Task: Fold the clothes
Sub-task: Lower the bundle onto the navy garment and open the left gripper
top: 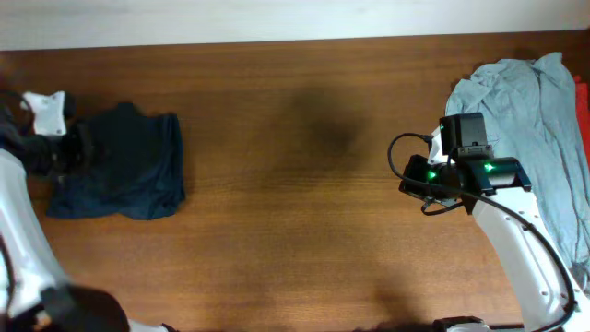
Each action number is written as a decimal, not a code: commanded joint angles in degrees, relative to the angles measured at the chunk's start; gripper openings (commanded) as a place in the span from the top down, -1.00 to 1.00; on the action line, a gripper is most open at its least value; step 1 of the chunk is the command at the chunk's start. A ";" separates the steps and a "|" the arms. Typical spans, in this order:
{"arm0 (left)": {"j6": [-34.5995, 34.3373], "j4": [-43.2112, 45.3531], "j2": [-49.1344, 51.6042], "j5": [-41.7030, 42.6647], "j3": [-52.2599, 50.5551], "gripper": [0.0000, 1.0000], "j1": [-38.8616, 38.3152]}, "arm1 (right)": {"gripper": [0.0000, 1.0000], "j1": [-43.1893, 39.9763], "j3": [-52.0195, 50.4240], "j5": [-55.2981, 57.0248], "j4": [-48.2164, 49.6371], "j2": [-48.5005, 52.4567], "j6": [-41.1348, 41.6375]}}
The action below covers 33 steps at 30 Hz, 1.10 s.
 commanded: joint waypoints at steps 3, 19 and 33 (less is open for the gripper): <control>9.40 -0.63 -2.58 1.79 1.05 0.99 -4.85 | 0.92 0.04 0.57 0.52 -0.57 -0.72 -0.17; 21.62 -1.03 26.86 0.87 1.07 0.99 -2.40 | 0.92 0.07 0.57 0.33 -0.44 -0.70 0.50; 21.68 -4.46 33.18 -2.71 9.40 1.00 1.11 | 0.92 0.07 0.57 0.28 -0.66 -0.70 3.52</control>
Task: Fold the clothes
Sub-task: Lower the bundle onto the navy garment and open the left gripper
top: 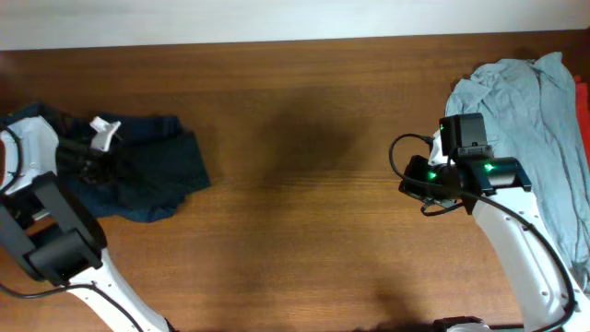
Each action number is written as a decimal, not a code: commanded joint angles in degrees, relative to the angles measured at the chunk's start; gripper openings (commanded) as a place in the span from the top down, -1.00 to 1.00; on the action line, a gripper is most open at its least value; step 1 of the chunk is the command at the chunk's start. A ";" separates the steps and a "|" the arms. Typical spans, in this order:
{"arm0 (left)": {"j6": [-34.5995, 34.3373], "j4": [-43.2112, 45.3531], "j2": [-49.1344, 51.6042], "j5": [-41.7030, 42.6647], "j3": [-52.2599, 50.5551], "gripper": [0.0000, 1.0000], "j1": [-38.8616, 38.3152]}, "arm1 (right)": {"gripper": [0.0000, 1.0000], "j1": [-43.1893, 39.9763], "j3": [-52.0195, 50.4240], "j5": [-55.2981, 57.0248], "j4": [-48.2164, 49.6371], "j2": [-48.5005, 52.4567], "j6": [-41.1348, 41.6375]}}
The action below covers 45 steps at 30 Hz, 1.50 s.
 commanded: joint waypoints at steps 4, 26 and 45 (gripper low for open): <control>1.18 -6.29 0.02 -4.55 12.50 1.00 1.14 | 0.92 0.11 0.57 0.31 -0.02 -0.70 1.57; -1.31 2.58 2.36 -16.20 14.32 0.52 1.18 | 0.92 0.11 0.57 0.31 -1.51 -0.70 1.77; -22.27 -11.98 2.80 -6.10 39.63 -0.58 3.13 | 0.92 0.11 0.57 2.23 -1.88 -0.70 1.27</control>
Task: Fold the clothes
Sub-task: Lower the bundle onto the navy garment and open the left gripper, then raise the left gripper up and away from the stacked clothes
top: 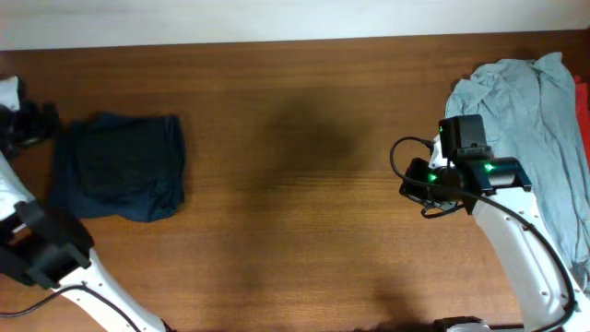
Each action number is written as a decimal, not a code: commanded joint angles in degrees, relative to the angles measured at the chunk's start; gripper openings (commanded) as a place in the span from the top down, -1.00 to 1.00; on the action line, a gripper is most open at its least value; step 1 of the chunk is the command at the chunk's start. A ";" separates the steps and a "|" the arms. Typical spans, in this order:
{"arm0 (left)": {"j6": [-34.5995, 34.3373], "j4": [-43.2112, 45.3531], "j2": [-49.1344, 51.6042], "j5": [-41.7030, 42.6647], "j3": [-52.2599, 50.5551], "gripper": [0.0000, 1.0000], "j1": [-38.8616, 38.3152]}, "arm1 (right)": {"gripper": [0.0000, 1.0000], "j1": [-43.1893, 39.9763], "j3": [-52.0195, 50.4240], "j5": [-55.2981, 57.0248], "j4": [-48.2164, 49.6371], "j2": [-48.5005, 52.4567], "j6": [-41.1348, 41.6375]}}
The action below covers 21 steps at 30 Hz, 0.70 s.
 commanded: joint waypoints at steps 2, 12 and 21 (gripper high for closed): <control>1.79 -4.22 -0.24 12.74 2.49 0.55 -5.53 | 0.92 0.11 0.57 2.84 0.11 -0.70 -2.08; -12.61 -1.38 -0.22 -4.94 -0.24 0.99 -11.85 | 0.91 0.11 0.55 2.95 -0.87 -0.70 -3.43; -14.43 10.51 -0.22 -9.64 -14.75 0.99 -10.23 | 0.91 0.11 0.55 3.43 -1.36 -0.70 -4.52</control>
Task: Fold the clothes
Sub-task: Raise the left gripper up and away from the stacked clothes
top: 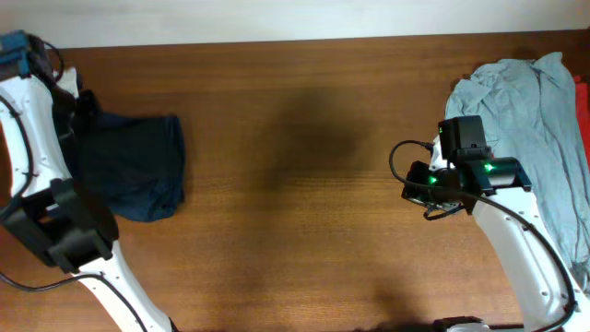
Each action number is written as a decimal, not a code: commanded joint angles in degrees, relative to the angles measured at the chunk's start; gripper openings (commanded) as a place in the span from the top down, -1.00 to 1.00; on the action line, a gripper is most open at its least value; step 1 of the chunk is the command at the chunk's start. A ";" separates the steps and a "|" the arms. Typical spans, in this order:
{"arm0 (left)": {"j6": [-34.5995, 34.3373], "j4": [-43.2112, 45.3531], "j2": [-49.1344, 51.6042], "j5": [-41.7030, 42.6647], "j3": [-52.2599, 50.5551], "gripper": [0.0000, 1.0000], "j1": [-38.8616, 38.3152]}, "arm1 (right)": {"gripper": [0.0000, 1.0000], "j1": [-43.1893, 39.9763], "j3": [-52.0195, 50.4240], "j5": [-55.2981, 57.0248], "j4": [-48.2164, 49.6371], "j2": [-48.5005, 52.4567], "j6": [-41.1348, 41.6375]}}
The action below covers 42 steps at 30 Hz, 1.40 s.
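Note:
A dark navy garment (124, 166) lies folded into a rough rectangle at the table's left end. My left arm reaches up along the left edge, and its gripper (72, 103) is a dark shape at the garment's top-left corner; its fingers cannot be made out. A crumpled light blue-grey garment (535, 111) is piled at the right end. My right gripper (463, 136) rests at that pile's left edge, fingers hidden under the wrist.
Brown wooden tabletop (304, 184) stretches between the two garments. A red item (582, 101) peeks out at the right edge behind the blue-grey pile. A pale wall strip runs along the table's far edge.
My left gripper was off the garment at the far left edge; now the arm is raised toward the top-left corner, with the gripper at the navy garment's upper-left corner. The garment and right arm are unchanged.
First my left gripper was at the navy garment's left edge. Then it was over the garment, which was shifted right and rumpled. Later the garment lay as a neat rectangle with the gripper off to the left. The right arm stayed still throughout.

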 commanded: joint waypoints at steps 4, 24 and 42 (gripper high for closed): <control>-1.81 13.49 -0.20 -3.10 -11.69 0.99 1.66 | 0.90 0.11 0.55 1.20 -0.07 -0.70 -0.83; 1.68 -5.33 -0.33 7.54 16.57 0.62 -1.42 | 0.87 0.11 0.55 1.62 -0.22 -0.70 -3.78; -0.07 -4.00 -2.64 2.25 3.32 0.81 -19.58 | 0.64 0.04 0.66 1.60 2.08 -0.72 -8.74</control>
